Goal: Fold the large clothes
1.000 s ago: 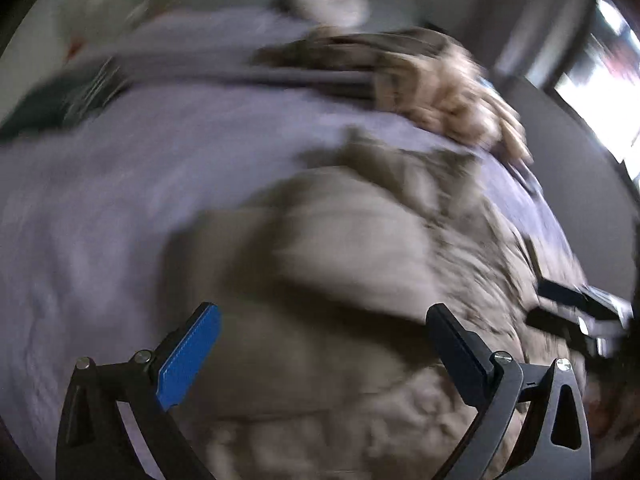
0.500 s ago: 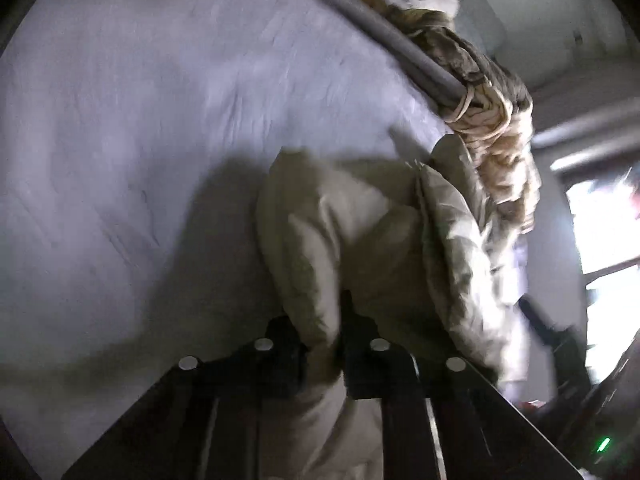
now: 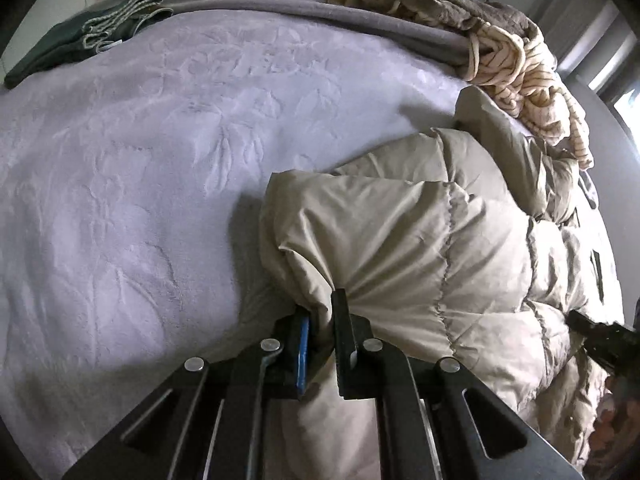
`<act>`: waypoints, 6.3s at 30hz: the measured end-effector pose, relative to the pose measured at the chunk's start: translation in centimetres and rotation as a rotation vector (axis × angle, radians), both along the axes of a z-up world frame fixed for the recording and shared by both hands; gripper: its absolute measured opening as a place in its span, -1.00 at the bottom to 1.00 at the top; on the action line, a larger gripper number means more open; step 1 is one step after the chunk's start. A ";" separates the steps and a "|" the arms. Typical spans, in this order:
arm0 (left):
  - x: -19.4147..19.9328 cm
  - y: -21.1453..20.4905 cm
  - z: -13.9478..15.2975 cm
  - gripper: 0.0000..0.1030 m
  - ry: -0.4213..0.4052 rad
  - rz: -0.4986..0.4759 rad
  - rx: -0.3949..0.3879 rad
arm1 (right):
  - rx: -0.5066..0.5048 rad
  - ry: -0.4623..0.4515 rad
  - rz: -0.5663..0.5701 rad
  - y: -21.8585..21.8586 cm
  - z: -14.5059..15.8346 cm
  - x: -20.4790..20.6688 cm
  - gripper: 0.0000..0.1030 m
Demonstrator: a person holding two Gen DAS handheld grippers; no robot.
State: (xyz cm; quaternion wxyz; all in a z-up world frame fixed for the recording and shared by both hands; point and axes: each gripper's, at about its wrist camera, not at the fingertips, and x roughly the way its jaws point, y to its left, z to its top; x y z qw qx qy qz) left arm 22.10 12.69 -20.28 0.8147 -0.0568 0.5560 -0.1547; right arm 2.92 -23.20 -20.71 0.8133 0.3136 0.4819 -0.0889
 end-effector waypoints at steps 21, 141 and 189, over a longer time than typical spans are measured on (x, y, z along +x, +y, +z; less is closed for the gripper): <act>-0.5 -2.6 0.1 -0.76 -0.075 -0.095 0.145 | 0.103 0.003 -0.067 -5.0 0.4 -4.0 -0.84; -8.7 -19.4 4.0 0.98 -0.003 -0.044 0.200 | -0.109 0.018 0.332 -9.8 -0.4 0.9 -0.81; -1.7 -17.9 2.4 0.98 0.253 -0.108 -0.646 | 0.094 -0.057 0.258 -11.2 3.6 -5.8 0.20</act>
